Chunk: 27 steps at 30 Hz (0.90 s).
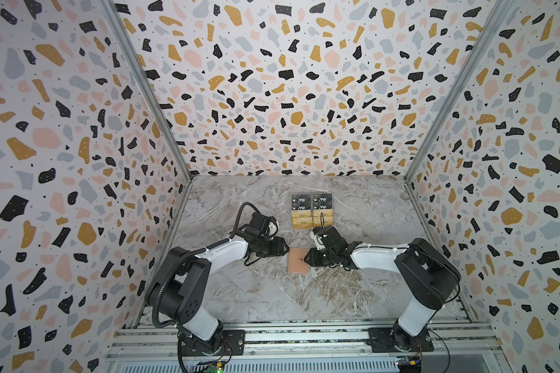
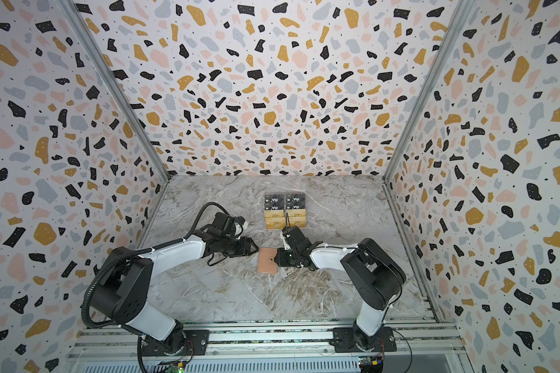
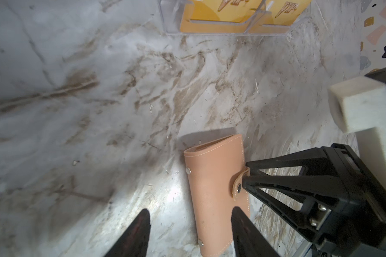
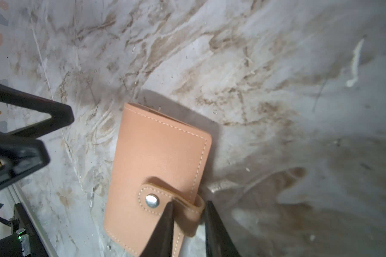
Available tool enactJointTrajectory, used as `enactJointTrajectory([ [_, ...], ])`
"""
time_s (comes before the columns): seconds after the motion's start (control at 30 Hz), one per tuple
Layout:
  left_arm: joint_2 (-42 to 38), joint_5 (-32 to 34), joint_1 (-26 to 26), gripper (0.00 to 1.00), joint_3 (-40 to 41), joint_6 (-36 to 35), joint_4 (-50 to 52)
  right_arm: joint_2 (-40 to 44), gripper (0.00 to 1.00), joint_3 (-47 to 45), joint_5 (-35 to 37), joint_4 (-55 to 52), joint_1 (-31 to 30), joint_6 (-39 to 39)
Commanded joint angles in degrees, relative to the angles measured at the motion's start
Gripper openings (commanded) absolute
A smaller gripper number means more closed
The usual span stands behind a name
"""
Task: Insert credit cards into a card holder
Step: Pick up the card holder from the center of the table.
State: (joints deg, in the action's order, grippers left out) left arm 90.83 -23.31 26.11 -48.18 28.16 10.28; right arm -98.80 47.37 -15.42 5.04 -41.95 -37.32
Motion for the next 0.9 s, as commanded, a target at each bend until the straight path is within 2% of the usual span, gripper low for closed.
enactJointTrajectory([
  [0.0, -2.0, -0.5, 0.3, 0.6, 2.1, 2.8, -2.6, -1.6, 0.25, 1.0, 0.9, -2.0, 0.3, 2.1],
  [0.17, -3.0, -0.4, 0.3, 0.6, 3.4, 3.3, -3.9, -3.0, 0.24, 0.9, 1.7, -2.8, 0.6, 3.0],
  [0.43, -0.9, -2.0, 0.3, 0.53, 5.5, 5.7, -9.3, -3.7, 0.22, 1.8, 5.8, -6.6, 0.8, 4.9],
  [0.63, 1.0, -6.9, 0.3, 0.54, 7.8, 8.4, -15.0, -4.5, 0.21, 1.1, 5.6, -6.6, 1.1, 4.3],
  [0.87, 1.9, -8.6, 0.9, 0.56, 11.1, 10.2, -18.8, -5.1, 0.19, -1.1, 4.3, -4.7, 2.0, 3.3],
])
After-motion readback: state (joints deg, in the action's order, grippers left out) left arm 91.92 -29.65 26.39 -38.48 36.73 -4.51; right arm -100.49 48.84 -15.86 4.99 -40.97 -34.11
